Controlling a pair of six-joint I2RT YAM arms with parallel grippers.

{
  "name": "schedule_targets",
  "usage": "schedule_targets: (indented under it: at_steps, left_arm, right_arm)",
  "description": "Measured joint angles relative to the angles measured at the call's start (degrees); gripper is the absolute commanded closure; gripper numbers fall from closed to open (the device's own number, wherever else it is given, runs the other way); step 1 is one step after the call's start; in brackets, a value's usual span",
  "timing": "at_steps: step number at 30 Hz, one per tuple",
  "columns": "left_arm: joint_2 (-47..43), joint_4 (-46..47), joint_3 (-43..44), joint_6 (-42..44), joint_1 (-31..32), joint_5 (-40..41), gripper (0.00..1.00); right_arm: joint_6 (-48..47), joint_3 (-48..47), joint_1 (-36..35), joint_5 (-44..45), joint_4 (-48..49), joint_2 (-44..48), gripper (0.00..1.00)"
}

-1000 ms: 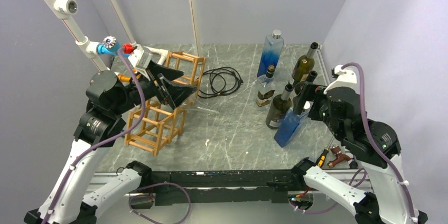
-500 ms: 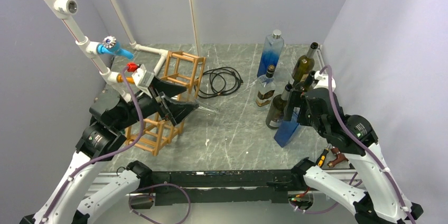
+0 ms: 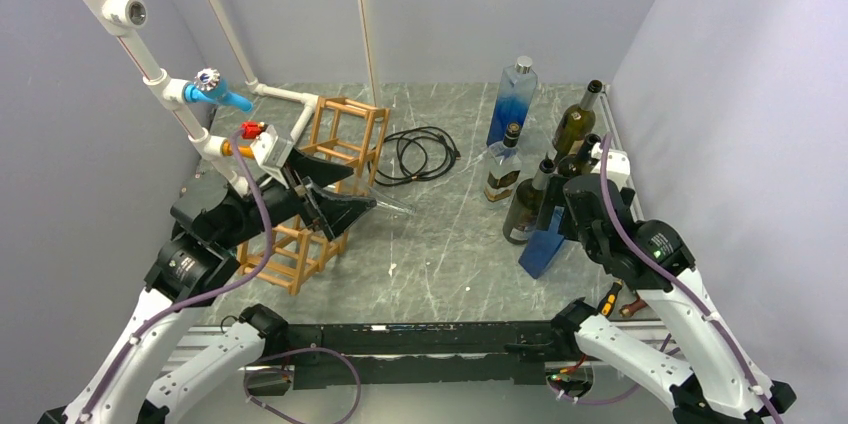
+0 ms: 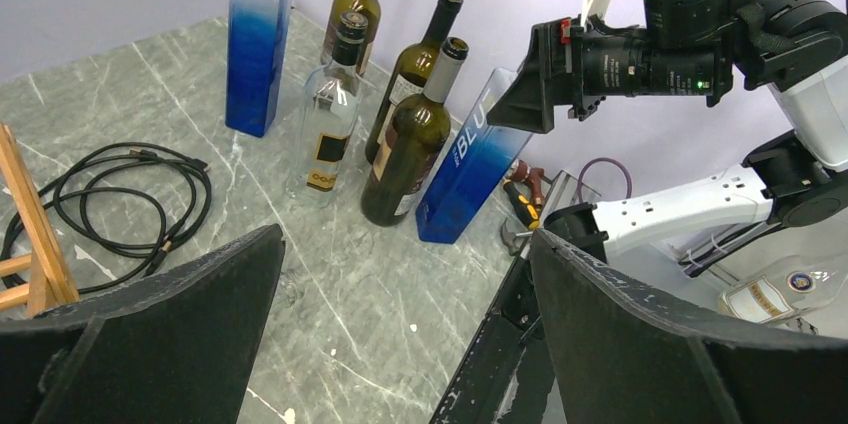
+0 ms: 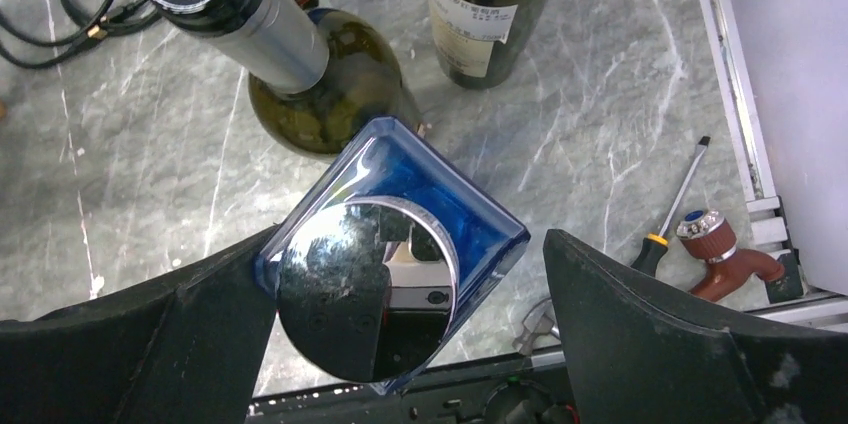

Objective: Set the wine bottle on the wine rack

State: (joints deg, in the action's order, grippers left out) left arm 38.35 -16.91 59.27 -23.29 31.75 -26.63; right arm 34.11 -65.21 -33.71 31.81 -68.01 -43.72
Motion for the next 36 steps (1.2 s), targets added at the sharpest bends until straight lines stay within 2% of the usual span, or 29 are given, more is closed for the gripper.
schedule_targets:
  at_steps: [14,23,26,30,34,36]
  left_arm:
    - [1.40,0.15,-0.02,-0.15,0.39,0.00,0.01]
    - [2.05,0.15,-0.02,-0.13,0.70,0.02,0.01]
    - [2.12,0.22,-0.02,-0.11,0.76,0.02,0.01]
    - [2.60,0.20,-0.02,-0.02,0.85,0.02,0.01]
    - [3.06,0.20,-0.02,0.02,0.96,0.04,0.01]
    - [3.15,0.20,-0.02,0.02,0.96,0.04,0.01]
  right_arm:
    - [3.58,2.32,0.00,5.53,4.68,2.12,0.00]
    - [1.29,3.06,0.00,4.63,7.21,0.59,0.02]
    - [0.02,3.56,0.00,3.43,7.96,0.74,0.10]
    - [-1.31,3.98,0.04,2.01,8.11,1.22,0.25]
    - [-2.89,3.98,0.11,0.17,8.13,1.75,0.44]
    - [-3.69,3.98,0.13,-0.72,8.17,1.97,0.56]
